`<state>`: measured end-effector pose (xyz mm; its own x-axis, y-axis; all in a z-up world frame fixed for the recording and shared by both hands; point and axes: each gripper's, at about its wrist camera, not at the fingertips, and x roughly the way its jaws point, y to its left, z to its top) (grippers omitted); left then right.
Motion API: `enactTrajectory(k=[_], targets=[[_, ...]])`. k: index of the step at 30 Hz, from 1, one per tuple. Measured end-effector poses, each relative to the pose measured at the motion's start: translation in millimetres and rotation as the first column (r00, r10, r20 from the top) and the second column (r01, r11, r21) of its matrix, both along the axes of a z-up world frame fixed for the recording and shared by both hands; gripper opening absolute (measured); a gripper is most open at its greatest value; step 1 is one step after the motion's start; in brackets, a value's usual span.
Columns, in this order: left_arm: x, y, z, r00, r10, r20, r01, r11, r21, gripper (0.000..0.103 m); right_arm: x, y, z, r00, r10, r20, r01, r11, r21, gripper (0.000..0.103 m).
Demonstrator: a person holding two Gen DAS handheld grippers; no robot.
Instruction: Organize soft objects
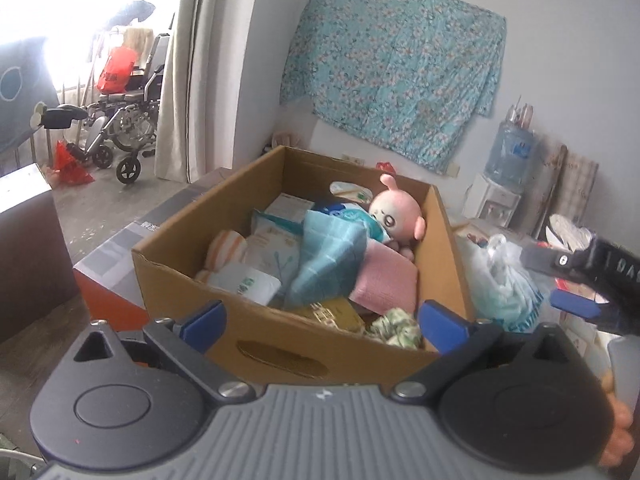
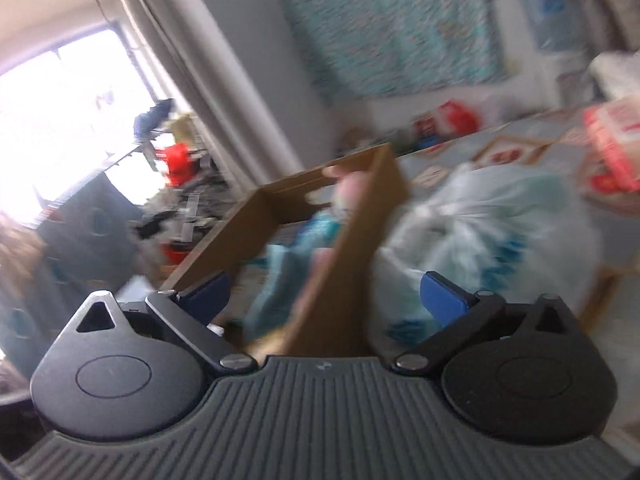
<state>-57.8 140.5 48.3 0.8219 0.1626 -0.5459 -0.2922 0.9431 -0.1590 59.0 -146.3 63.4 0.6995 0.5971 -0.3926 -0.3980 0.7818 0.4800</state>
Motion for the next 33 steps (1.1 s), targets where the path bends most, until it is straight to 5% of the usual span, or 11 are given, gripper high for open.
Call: enactTrajectory(k=[5,10,15,22,33], targets=[[-1,-19,2,0.998,0.052,-0.022,-0.051,0.996,0.080,0.103,-18,-9,-6,0.996,-0.067,0.049,0.072,0.993,-0.094,0.102],[3,-30,5,0.999,-0.013,-0.043,0.021,0.982,0.188,0.103,-45,-8,-7,0.994,-0.094,0.055,0.101,0.983,-0.152,0.102],[1,-29,3,1.000,0.009,-0.028,-0.004,0.986,0.164,0.103,-56,0,-8,0.992,-0.128,-0.003,0.125,0.970,-0.211,0.102],[6,-23,-8,0.992,0.019,-0.123,-0.003,0.991,0.135,0.103,-73,19,-7,0.996,-0.084,0.036,0.091,0.940,-0.328,0.102],[9,-14,-17,0.983,0.044,-0.180,-0.023,0.993,0.118,0.103,-70,28,-2,0.994,-0.094,0.046,0.104,0.921,-0.374,0.102]])
